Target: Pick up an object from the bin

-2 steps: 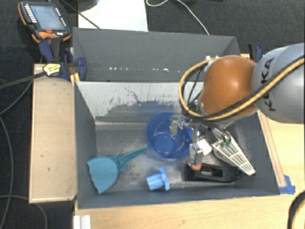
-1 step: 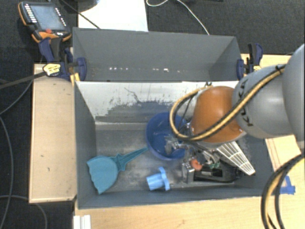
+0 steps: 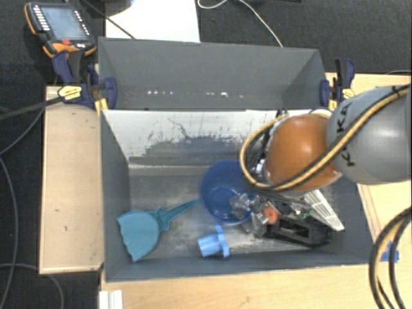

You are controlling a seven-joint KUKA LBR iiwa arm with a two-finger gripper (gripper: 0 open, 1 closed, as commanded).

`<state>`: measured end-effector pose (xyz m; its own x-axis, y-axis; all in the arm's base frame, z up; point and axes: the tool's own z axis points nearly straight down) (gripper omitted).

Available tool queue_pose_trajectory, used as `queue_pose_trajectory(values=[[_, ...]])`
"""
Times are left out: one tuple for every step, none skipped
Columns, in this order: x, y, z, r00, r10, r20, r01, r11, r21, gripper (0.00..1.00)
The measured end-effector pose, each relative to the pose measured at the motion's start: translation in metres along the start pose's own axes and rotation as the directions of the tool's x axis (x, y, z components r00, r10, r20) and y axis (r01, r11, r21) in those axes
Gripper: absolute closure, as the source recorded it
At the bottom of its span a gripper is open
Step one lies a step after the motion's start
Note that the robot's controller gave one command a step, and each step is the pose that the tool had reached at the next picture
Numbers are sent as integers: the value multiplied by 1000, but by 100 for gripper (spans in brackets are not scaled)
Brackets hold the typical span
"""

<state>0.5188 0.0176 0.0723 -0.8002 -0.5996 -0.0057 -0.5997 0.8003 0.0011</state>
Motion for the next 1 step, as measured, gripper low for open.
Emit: queue_pose_trajectory(values=[[-1, -1, 0, 1000, 1, 4, -1, 1000, 2, 100]])
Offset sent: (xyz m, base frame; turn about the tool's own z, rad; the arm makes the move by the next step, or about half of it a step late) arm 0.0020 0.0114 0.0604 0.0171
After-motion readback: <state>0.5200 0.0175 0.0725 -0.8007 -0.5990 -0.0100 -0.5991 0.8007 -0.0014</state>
